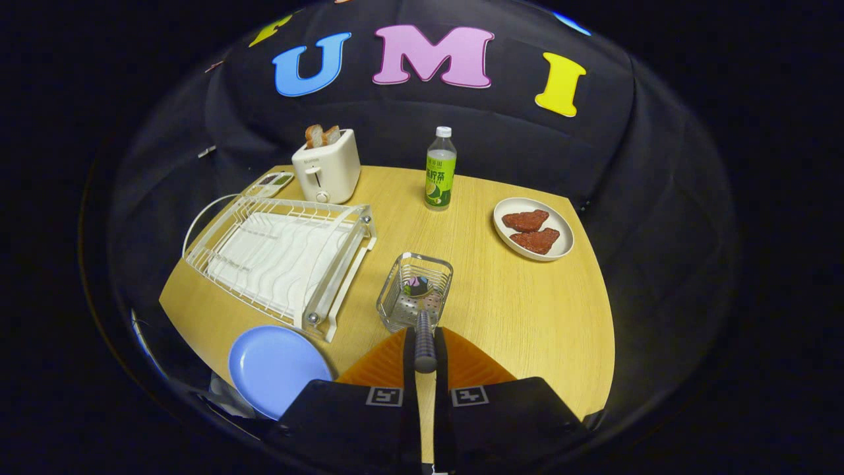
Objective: Take the plate from the dish rack, then take the spoon from the basket and place it into the plate.
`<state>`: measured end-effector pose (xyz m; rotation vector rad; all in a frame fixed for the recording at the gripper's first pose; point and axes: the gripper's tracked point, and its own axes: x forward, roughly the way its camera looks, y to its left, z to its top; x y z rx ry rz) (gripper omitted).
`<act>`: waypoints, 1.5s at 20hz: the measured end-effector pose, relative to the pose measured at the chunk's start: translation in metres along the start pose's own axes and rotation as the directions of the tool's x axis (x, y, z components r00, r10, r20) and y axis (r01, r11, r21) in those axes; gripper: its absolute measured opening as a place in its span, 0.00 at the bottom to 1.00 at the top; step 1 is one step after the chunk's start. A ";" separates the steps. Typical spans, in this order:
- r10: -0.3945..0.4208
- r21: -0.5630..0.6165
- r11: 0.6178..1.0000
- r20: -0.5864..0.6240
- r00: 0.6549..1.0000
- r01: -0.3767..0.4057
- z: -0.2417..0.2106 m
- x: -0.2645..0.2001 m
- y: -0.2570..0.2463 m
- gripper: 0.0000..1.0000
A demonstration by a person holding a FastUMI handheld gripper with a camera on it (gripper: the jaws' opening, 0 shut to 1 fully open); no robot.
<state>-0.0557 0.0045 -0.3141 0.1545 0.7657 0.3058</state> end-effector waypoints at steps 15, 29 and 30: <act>0.364 -0.149 0.927 0.149 0.919 -0.343 0.025 -0.117 0.152 0.12; 0.407 -0.233 0.868 -0.173 0.897 -0.439 -0.132 -0.039 0.180 0.12; 0.413 -0.229 0.865 -0.180 0.893 -0.447 -0.136 -0.035 0.181 0.12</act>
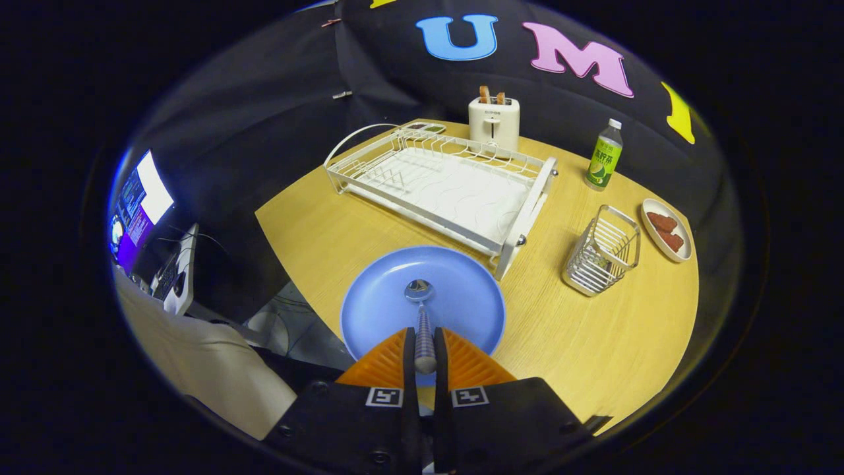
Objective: Take the plate from the dish rack, then take the spoon from the basket and place it into the plate.
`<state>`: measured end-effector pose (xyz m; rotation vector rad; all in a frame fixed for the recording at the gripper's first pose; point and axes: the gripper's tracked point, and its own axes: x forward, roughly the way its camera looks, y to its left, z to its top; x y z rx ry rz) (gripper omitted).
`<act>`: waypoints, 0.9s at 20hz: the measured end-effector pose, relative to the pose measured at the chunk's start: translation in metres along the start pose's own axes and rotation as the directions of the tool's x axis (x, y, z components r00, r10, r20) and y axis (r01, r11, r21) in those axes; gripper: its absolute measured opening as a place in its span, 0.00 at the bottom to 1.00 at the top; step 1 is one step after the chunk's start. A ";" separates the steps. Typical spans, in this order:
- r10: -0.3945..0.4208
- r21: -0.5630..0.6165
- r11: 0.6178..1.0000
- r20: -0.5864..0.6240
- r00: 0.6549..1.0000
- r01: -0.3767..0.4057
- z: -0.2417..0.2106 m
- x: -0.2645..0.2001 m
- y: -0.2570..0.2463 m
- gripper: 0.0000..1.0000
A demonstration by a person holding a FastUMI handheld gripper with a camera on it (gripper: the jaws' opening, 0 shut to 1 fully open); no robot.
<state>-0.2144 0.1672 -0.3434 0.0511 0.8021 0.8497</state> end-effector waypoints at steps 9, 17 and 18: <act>0.027 0.025 0.999 -0.083 0.996 -0.025 -0.031 0.023 -0.006 0.15; -0.056 0.080 0.995 -0.091 0.994 0.063 -0.031 0.031 -0.025 0.57; -0.060 0.087 0.994 -0.088 0.994 0.068 -0.029 0.029 -0.026 0.67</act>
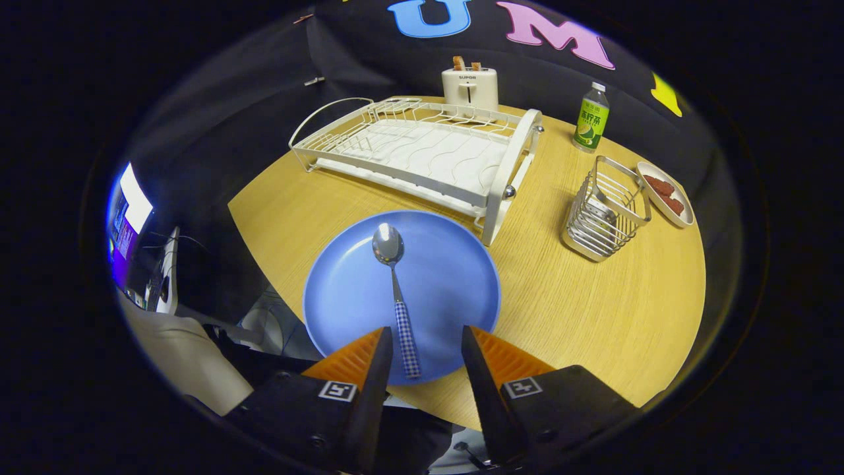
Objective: Take the plate from the dish rack, then take the spoon from the basket and place it into the plate.
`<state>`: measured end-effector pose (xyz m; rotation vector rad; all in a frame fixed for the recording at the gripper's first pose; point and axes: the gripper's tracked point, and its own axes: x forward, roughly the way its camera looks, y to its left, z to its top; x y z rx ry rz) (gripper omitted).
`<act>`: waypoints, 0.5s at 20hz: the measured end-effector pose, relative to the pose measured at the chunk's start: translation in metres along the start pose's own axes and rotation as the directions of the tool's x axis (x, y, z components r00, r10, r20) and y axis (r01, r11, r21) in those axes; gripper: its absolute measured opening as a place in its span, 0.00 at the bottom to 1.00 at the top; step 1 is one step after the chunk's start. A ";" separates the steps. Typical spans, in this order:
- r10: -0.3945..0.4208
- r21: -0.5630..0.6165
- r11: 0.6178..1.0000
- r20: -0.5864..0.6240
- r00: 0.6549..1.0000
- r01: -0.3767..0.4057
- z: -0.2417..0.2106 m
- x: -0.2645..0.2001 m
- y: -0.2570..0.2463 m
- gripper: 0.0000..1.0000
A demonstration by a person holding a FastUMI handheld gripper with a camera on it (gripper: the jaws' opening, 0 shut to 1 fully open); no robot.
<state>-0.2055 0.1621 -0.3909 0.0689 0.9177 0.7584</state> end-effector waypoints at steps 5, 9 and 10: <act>-0.031 0.020 0.999 0.009 0.999 0.031 0.002 -0.004 -0.003 0.99; -0.057 0.049 0.997 0.055 0.997 0.055 0.022 -0.019 -0.002 0.99; -0.069 0.055 0.996 0.080 0.994 0.065 0.032 -0.025 -0.003 0.99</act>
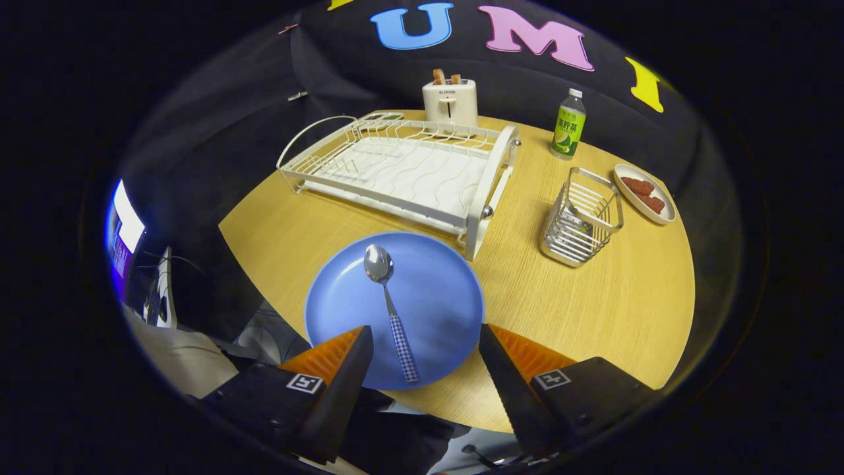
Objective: Take the plate from the dish rack, then take the spoon from the basket and place it into the plate.
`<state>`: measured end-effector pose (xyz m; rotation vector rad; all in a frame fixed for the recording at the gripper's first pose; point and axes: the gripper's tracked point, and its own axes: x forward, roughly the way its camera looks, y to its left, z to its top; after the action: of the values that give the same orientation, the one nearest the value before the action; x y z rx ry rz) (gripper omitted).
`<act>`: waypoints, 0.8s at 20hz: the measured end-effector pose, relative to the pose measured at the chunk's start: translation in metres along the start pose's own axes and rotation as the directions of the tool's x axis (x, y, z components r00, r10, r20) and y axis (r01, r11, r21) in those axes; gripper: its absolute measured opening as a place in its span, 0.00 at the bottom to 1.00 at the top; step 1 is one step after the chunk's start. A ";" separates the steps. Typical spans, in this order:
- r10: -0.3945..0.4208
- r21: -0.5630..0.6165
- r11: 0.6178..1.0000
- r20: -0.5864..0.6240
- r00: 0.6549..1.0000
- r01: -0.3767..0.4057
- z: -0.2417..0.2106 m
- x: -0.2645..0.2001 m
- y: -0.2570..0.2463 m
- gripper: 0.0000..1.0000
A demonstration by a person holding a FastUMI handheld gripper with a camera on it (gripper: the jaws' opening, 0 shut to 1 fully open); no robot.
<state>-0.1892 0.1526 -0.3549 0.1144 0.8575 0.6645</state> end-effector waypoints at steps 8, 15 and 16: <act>-0.112 0.003 0.993 0.257 0.960 0.115 0.120 -0.063 -0.026 0.99; -0.190 0.013 0.978 0.452 0.872 0.207 0.208 -0.136 -0.053 0.99; -0.203 0.010 0.974 0.474 0.857 0.226 0.216 -0.147 -0.055 0.99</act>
<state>-0.0727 0.0583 -0.1339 0.1301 0.3717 0.4162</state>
